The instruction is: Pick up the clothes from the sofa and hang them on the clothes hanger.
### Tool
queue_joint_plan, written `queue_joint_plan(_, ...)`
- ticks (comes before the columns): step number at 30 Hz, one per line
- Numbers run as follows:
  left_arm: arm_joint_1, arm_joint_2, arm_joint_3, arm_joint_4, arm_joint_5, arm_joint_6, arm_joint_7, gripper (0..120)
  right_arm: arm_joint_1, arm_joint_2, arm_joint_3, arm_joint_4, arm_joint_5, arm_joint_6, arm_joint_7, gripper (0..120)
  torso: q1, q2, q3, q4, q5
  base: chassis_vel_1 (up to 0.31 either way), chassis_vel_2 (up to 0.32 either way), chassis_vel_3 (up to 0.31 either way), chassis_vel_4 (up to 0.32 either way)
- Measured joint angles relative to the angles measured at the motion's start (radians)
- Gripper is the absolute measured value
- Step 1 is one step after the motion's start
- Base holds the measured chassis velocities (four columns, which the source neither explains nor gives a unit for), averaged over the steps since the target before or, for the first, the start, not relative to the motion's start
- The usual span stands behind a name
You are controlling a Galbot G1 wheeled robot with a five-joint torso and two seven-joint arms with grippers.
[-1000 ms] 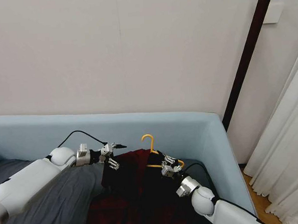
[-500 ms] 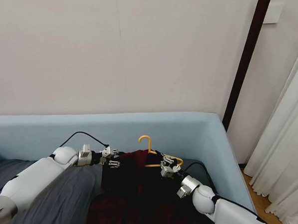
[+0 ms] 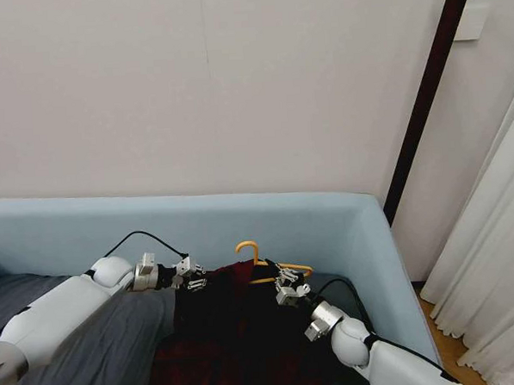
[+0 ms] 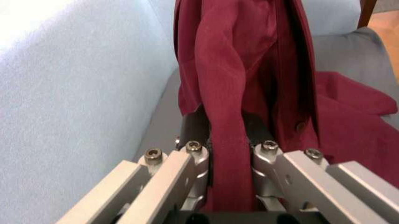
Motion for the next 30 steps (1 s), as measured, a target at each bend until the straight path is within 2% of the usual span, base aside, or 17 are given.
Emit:
queue_joint_plan(5, 0.014, 0.007, -0.020, -0.004, -0.024, -0.001, -0.007, 6, -0.004, -0.004, -0.004, 0.016, 0.014, -0.008, -0.004, 4, 0.000, 0.000, 0.000, 0.0001, 0.0000, 0.000, 0.000, 0.000, 0.000)
queue_joint_plan(7, 0.020, 0.012, -0.034, -0.003, -0.040, 0.002, -0.016, 6, -0.010, -0.015, -0.008, 0.033, 0.058, -0.020, -0.006, 13, 0.000, 0.000, 0.000, 0.0001, 0.0002, 0.000, 0.000, 0.000, 0.000)
queue_joint_plan(9, 0.023, 0.015, -0.039, -0.002, -0.046, 0.003, -0.020, 6, -0.015, -0.021, -0.009, 0.040, 0.078, -0.025, -0.008, 16, 0.000, 0.000, 0.000, 0.0001, 0.0000, 0.000, 0.000, 0.000, 0.000)
queue_joint_plan(12, 0.038, 0.021, -0.052, -0.003, -0.067, 0.006, -0.035, 6, -0.046, -0.054, -0.011, 0.099, 0.209, -0.042, -0.030, 31, 0.000, 0.000, 0.000, 0.0001, 0.0001, 0.000, 0.000, 0.000, 0.000)
queue_joint_plan(14, 0.043, 0.021, -0.054, -0.003, -0.069, 0.006, -0.038, 5, -0.060, -0.066, -0.011, 0.124, 0.261, -0.048, -0.042, 34, 0.000, 0.000, 0.000, 0.0000, 0.0002, 0.000, 0.000, 0.000, 0.000)
queue_joint_plan(16, 0.052, 0.016, -0.062, 0.001, -0.071, 0.006, -0.043, 1, -0.096, -0.094, -0.005, 0.181, 0.359, -0.063, -0.069, 44, 0.000, 0.000, 0.000, 0.0001, 0.0000, 0.000, 0.000, 0.000, 0.000)
queue_joint_plan(19, 0.059, 0.014, -0.068, 0.004, -0.074, 0.007, -0.047, 1, -0.132, -0.120, 0.005, 0.225, 0.436, -0.074, -0.096, 51, 0.000, 0.000, 0.000, -0.0001, 0.0000, 0.000, 0.000, 0.000, 0.000)
queue_joint_plan(21, 0.067, 0.018, -0.070, 0.000, -0.079, 0.007, -0.049, 1, -0.170, -0.150, 0.011, 0.261, 0.540, -0.101, -0.145, 59, 0.000, 0.000, 0.000, -0.0004, 0.0001, 0.000, 0.000, 0.000, 0.000)
queue_joint_plan(23, 0.080, 0.028, -0.073, -0.017, -0.082, 0.007, -0.050, 1, -0.182, -0.162, 0.017, 0.253, 0.666, -0.133, -0.197, 71, 0.000, 0.000, 0.000, -0.0004, 0.0001, 0.000, 0.000, 0.000, 0.000)
queue_joint_plan(25, 0.088, 0.034, -0.074, -0.027, -0.083, 0.008, -0.050, 1, -0.180, -0.160, 0.019, 0.236, 0.718, -0.144, -0.217, 74, 0.000, 0.000, 0.000, -0.0002, 0.0002, 0.000, 0.000, 0.000, 0.000)
queue_joint_plan(30, 0.114, 0.056, -0.083, -0.057, -0.083, 0.009, -0.050, 1, -0.142, -0.134, 0.020, 0.152, 0.944, -0.201, -0.322, 95, 0.000, 0.000, 0.000, 0.0002, 0.0002, 0.000, 0.000, 0.000, 0.000)
